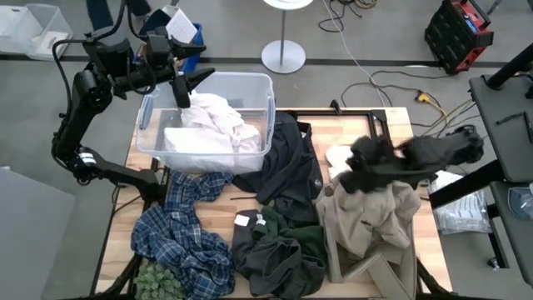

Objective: Sort clothes
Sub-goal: Put the brown pants into the laundry organizer

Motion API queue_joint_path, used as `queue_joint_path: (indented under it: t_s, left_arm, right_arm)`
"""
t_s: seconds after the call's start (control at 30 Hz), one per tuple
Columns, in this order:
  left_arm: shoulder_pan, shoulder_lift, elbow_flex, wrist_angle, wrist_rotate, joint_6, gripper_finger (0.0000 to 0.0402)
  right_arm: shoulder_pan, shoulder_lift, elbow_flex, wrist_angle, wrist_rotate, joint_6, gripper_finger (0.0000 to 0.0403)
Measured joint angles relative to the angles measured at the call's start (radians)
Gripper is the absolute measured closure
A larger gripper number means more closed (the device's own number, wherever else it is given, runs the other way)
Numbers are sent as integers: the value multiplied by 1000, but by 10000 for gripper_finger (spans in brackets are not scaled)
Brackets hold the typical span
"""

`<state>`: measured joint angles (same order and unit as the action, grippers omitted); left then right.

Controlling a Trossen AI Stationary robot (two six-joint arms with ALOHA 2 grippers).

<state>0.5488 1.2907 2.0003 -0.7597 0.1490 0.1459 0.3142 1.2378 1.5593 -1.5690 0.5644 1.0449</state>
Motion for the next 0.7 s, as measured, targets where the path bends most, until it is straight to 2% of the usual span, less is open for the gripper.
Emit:
queue_joint_path:
  t_s: [0.07, 0.17, 0.43, 0.6, 0.7]
  left_arm:
    - [0, 0, 0, 4, 0, 0, 118]
    - [0, 0, 0, 4, 0, 0, 118]
    - [0, 0, 0, -5, 0, 1, 118]
    - [0, 0, 0, -12, 0, 2, 118]
    - [0, 0, 0, -11, 0, 9, 118]
  right_arm:
    - [-84, 13, -50, -1, -107, -60, 387]
    - [-136, 22, -78, 55, -348, -163, 393]
    - [-7, -22, 0, 244, -673, -163, 394]
    - [156, 24, -25, 249, -785, -88, 394]
    - [254, 62, -75, 248, -783, -67, 394]
